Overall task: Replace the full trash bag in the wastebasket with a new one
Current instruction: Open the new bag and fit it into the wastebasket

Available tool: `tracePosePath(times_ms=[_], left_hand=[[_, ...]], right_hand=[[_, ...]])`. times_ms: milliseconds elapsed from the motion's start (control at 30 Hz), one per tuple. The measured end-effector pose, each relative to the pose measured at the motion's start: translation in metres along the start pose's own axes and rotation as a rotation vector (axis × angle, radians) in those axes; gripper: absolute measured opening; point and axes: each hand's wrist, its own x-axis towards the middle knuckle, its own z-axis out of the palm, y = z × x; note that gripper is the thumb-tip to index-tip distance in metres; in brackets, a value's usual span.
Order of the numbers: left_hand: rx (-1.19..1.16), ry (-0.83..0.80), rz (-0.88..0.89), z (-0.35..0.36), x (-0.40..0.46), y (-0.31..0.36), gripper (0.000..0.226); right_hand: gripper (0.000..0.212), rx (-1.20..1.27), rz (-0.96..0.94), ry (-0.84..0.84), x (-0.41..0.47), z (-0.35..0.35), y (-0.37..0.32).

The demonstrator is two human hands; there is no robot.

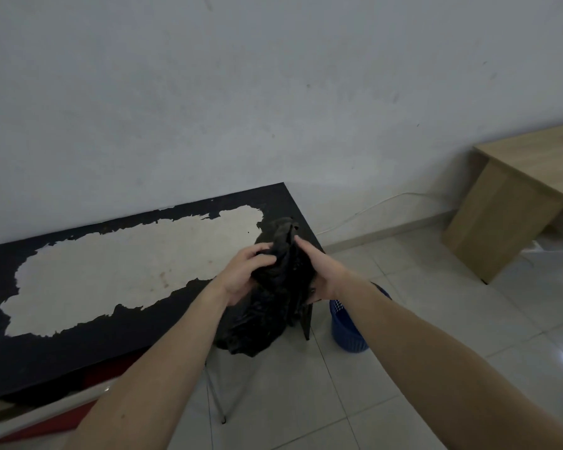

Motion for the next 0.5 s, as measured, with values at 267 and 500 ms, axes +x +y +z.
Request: tracePosePath(times_ms=[267,500], left_hand=[[0.079,0.218,-0.159,0.035,0.030,-0.010,0.062],[0.395,0.340,-0.501,0.096,0.086,-0.003,0.098]], right_hand=[[0.022,0.033,-0.409,0.167,-0.001,-0.023,0.009],[0.027,-0.418,-0.537,0.012,-0.018,-0.108,-0.004]])
